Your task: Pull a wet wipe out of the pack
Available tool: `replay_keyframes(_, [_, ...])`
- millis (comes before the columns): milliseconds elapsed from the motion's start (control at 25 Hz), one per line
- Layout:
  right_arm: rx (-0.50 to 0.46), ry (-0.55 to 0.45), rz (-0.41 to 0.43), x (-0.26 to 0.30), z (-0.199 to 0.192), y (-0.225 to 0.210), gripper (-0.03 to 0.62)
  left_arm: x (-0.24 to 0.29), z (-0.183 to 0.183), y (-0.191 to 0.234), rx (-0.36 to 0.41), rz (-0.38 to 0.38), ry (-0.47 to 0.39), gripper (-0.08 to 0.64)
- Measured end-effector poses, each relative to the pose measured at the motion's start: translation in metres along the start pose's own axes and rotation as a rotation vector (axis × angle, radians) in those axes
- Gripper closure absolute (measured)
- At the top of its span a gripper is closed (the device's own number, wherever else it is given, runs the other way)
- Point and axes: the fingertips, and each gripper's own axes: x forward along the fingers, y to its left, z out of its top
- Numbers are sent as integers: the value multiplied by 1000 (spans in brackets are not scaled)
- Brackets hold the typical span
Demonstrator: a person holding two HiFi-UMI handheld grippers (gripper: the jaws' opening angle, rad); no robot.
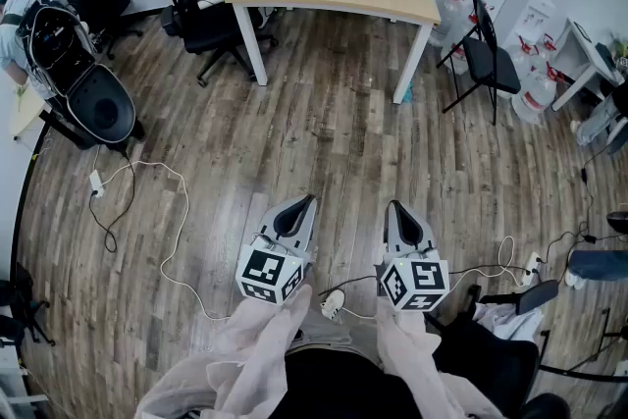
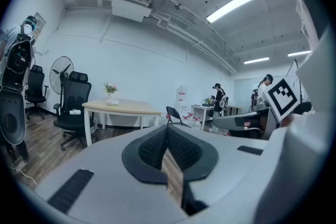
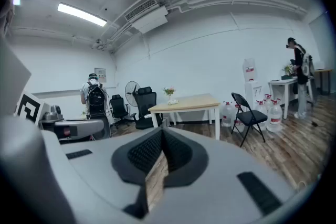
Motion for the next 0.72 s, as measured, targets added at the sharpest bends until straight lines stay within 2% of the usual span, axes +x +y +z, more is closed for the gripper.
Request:
replay_keyframes(160, [18,-32,-14,-21,0,3,586,-17,-3,-17,11,8,5,549])
replay_keyframes(400, [-60,-16,-9,-37,-7,6,584,-35,-8,-22,19,31,11,549])
replay_keyframes(720, [-6,-15,13,-24,1,-4,584,-15,-10,-22,46,14,26,549])
